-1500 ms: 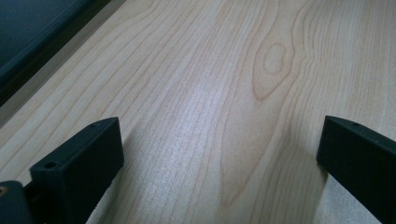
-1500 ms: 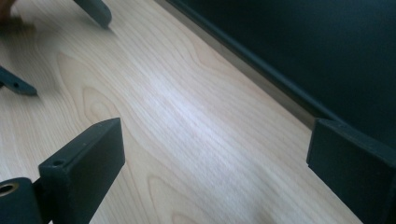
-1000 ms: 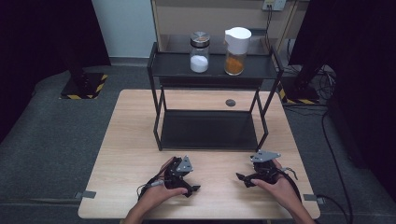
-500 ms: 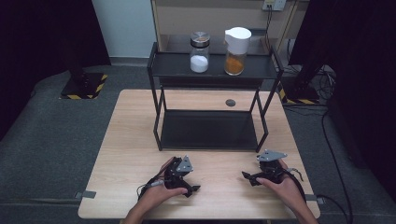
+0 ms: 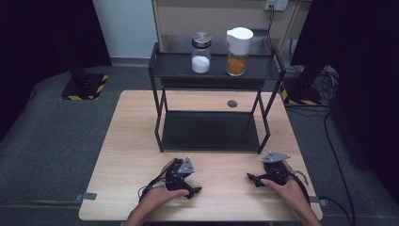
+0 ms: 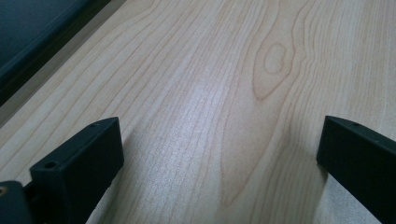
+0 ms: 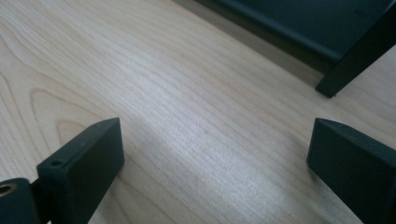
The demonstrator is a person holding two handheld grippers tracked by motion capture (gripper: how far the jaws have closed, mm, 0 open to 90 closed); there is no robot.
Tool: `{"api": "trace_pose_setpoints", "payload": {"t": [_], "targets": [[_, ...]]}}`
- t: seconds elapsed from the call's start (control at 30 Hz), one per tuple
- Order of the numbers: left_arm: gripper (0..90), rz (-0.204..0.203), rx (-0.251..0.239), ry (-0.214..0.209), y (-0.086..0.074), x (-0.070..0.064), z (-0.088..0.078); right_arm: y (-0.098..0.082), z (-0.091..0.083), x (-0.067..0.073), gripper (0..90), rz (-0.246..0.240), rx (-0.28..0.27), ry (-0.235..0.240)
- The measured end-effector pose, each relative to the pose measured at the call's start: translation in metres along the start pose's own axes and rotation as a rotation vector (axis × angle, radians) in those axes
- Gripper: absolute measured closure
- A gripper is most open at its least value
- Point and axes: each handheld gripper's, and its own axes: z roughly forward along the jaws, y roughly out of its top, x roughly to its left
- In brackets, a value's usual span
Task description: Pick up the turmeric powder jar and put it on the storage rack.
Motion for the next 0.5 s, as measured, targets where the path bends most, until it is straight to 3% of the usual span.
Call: {"api": "trace_pose_setpoints", "payload": {"t": [0.5], "targets": [[0.0, 0.0, 0.002, 0.002, 0.0002, -0.0005, -0.0003, -0.0026, 0.0004, -0.0016, 3.5, 0.006, -0.008, 0.005]]}}
